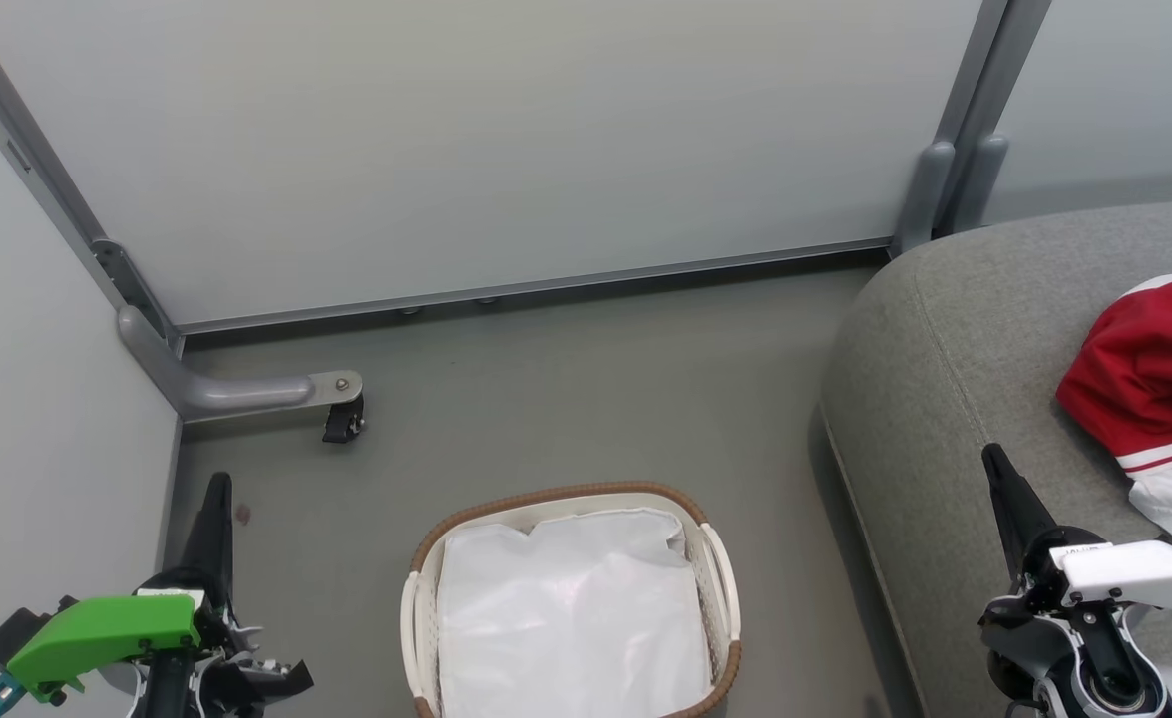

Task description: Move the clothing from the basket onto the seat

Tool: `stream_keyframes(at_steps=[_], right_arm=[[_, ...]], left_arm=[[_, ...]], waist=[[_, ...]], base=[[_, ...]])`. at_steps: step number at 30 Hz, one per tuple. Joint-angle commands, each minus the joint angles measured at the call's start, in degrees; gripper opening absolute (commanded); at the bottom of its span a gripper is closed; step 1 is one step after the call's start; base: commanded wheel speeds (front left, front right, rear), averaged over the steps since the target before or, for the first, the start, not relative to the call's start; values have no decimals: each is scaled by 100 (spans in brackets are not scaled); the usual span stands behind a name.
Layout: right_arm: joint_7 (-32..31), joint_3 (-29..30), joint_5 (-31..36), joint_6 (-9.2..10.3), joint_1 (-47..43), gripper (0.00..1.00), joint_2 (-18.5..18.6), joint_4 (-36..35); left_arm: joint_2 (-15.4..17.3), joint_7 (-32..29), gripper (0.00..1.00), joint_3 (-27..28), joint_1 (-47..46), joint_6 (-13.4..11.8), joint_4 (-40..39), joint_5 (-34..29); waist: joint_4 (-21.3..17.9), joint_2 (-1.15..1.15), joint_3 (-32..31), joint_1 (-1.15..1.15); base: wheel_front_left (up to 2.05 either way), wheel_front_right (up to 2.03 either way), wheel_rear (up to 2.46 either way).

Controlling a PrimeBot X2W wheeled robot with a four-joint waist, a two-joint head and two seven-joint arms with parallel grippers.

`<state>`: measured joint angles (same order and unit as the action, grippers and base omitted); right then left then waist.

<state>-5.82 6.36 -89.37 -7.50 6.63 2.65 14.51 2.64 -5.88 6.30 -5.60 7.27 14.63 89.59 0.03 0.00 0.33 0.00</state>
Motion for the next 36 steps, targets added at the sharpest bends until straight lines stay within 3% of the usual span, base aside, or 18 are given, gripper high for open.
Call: stream_keyframes(at_steps=[1,36], right_arm=[[-39,20,-116,2,-60,0,37,-39],[-88,27,-313,2,-73,0,39,-63]], left_arm=[[41,-29,0,28,-93,33,-49,109],[42,-86,0,33,-90,39,-69,291]], waist=[[0,0,-3,0],[-3,0,-15,0]], base=[[0,0,0],[0,0,0]])
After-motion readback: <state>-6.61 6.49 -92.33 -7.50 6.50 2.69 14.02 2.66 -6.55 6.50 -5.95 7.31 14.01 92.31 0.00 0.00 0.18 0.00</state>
